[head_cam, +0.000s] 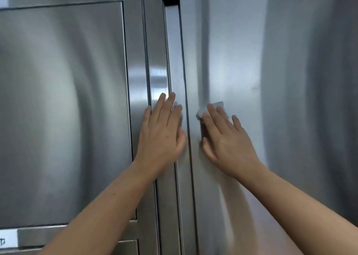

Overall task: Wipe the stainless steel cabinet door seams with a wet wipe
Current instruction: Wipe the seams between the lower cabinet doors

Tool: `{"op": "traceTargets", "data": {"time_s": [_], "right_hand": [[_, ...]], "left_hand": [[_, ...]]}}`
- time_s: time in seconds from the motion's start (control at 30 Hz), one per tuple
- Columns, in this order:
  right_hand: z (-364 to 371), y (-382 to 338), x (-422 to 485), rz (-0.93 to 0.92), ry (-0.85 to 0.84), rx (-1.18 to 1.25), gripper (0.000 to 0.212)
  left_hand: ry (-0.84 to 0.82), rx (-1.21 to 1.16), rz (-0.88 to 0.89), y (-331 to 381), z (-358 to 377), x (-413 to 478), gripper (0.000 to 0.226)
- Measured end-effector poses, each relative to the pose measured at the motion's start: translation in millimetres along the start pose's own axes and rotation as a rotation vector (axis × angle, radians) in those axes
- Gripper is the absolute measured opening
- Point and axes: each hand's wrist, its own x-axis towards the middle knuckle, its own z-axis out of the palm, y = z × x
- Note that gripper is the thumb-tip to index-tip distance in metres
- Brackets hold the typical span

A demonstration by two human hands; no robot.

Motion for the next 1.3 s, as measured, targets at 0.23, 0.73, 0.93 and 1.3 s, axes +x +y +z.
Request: {"op": "traceTargets", "data": {"time_s": [0.23, 0.73, 0.93, 1.3], "right_hand": [[7.2, 3.9, 38.4, -0.027, -0.02, -0.027, 0.055], [5.4, 19.8, 176.1, -0.058, 0.048, -0.026, 0.069], [6.5, 18.6, 179.2, -0.065, 0.123, 0.009, 0.067], [-3.9, 18.2, 239.6, 0.022, 0.136, -0.114, 0.065]], "left_hand": [[-0.028, 0.094, 0.032, -17.9, 1.9, 39.9, 0.052], [0.008, 0.146, 0.004, -65.9, 17.8, 103.1, 0.069], [0.039, 0.165, 0.028, -72.1, 22.6, 101.7, 0.069], [0.064, 0.173, 0.026, -71.8, 23.2, 101.4, 0.07]]}}
